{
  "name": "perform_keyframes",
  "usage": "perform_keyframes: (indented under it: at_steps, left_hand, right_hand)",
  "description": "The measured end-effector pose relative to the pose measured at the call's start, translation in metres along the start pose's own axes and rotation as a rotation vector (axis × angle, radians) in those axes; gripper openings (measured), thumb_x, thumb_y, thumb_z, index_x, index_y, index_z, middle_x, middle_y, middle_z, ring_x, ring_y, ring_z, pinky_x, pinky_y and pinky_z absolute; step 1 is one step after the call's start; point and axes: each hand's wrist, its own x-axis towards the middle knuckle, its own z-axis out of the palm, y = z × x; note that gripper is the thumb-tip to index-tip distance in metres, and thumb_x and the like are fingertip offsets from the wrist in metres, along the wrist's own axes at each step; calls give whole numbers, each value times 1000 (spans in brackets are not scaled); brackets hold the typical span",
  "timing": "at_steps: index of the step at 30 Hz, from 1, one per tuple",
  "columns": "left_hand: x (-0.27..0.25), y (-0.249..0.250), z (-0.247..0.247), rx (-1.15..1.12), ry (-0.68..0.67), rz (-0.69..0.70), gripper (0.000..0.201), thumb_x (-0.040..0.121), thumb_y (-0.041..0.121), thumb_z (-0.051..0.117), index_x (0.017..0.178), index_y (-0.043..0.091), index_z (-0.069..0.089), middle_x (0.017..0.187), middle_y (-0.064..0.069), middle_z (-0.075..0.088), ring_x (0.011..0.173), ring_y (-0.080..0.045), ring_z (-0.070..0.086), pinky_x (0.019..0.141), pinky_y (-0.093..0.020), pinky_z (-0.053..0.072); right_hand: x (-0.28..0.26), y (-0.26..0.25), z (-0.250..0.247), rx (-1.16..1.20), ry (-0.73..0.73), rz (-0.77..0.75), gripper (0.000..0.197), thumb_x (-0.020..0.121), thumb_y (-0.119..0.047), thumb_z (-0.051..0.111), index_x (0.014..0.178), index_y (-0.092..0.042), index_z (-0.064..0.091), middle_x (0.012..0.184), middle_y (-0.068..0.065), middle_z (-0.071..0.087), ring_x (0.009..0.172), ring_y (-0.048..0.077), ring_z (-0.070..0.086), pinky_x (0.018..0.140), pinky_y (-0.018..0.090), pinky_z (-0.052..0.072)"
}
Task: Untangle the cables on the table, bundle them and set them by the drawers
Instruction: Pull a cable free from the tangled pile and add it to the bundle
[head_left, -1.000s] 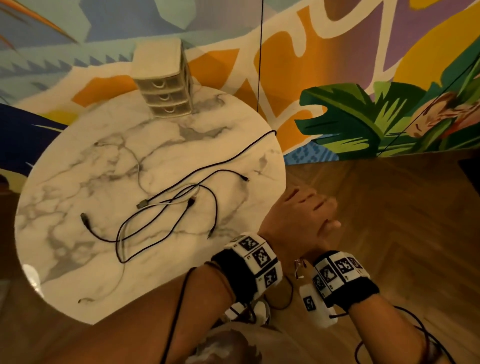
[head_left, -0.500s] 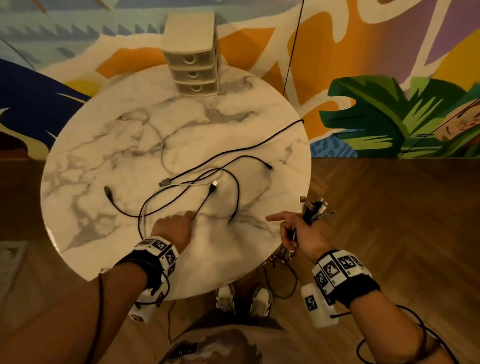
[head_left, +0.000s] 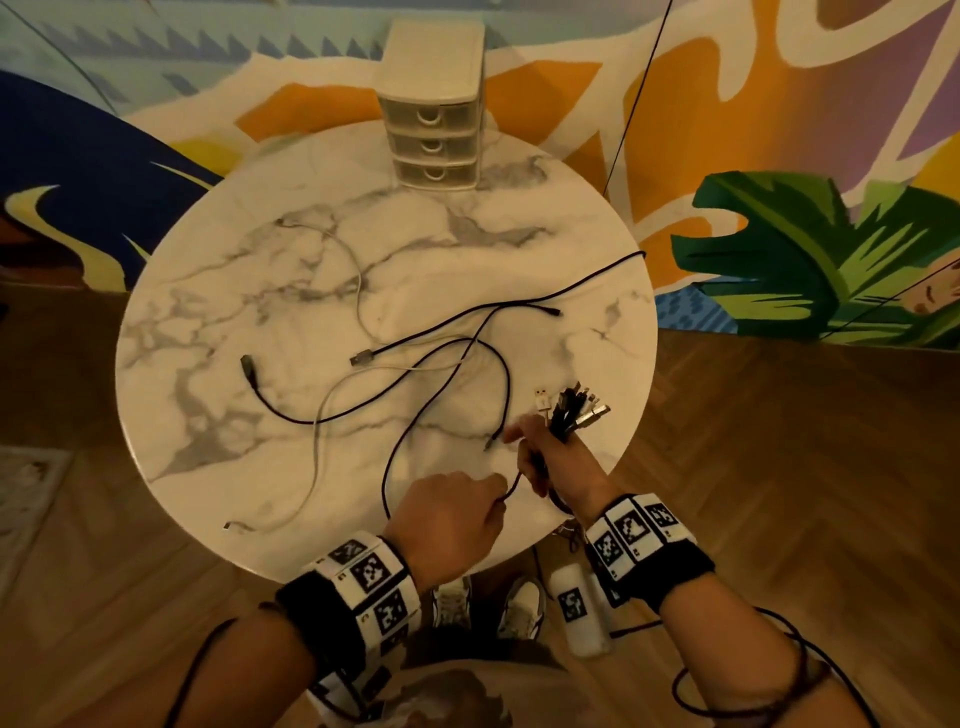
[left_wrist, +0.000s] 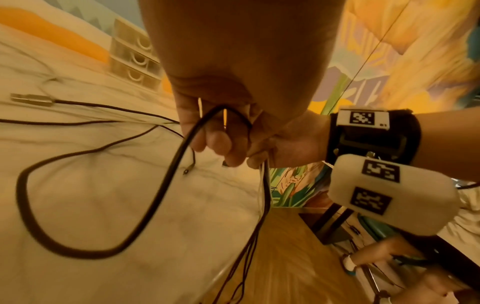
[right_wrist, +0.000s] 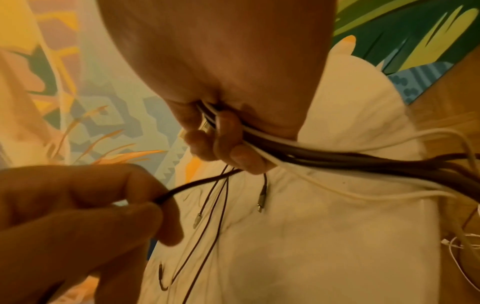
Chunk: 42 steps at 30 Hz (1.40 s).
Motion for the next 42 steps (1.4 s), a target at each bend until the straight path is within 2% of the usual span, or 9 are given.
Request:
perform_keyframes:
  at_steps: [5,9,11,15,22,29,33,38,42]
  left_hand:
    - [2,7,0,-95,58,-132,24,98,35,31,109,20,47,89,-8,62,80,-26,58,66,-34,42]
    - [4,15,1,-135,103,-84,24,98,36,31,113,23,44,84,-7,62,76,-26,58,64,-35,40]
    - [8,16,2,-139,76,-41,24,98,35,31,113,22,45,84,-8,62,75,-26,57,62,-36,39]
    - [15,6,-7,-312,-74,49,33,98,47,27,102,23,49,81,-3,63,72,-20,58,66,-35,46]
    - [67,-11,-41,-1015,62,-210,17,98,26,44,94,19,59,76,1,62,62,-12,53,56,-25,45]
    - [61,13,-45,-1003,236,-117,14,92,21,55,94,13,66,74,4,64,59,2,53,62,-19,45]
    - [66,22,-53,-850,274,-26,18,91,23,57,99,13,69,84,8,64,74,3,56,71,-9,43]
    - [71,27,-59,-776,230,-4,21,88,28,61,101,16,72,91,6,66,82,-1,56,75,-15,43]
    - [70,34,-62,-831,180,37,21,87,24,62,102,14,72,98,0,69,90,-7,61,82,-19,47]
  right_hand:
    - [-2,7,-5,76,232,115,63,97,-27,46,35,-22,38,35,-6,29,30,10,24,42,24,18]
    - [-9,10,-3,-25,177,118,64,96,-49,39,67,1,64,38,0,32,32,13,26,41,26,21]
    - [-12,6,0,33,107,62,57,99,-43,37,79,1,67,38,1,30,33,13,23,40,23,19]
    - [-16,-2,-4,190,65,4,39,98,-29,45,64,-12,56,50,5,32,39,13,23,43,25,16]
    - [-24,-3,3,30,-67,-22,43,100,-31,40,67,-10,58,42,-4,33,37,10,26,39,22,21]
    - [-28,-7,-3,206,309,-41,52,98,-31,39,62,-3,64,40,3,36,36,14,27,42,27,22]
    - [-36,-10,-4,192,177,2,47,95,-29,35,60,-6,56,49,8,46,41,17,37,47,28,26]
    - [-34,-16,-3,76,122,-20,55,100,-17,31,51,-8,55,43,5,53,36,16,43,40,22,30]
    - [-39,-22,-4,-80,93,-19,47,98,-11,40,52,-12,48,43,-4,48,44,14,40,51,28,31]
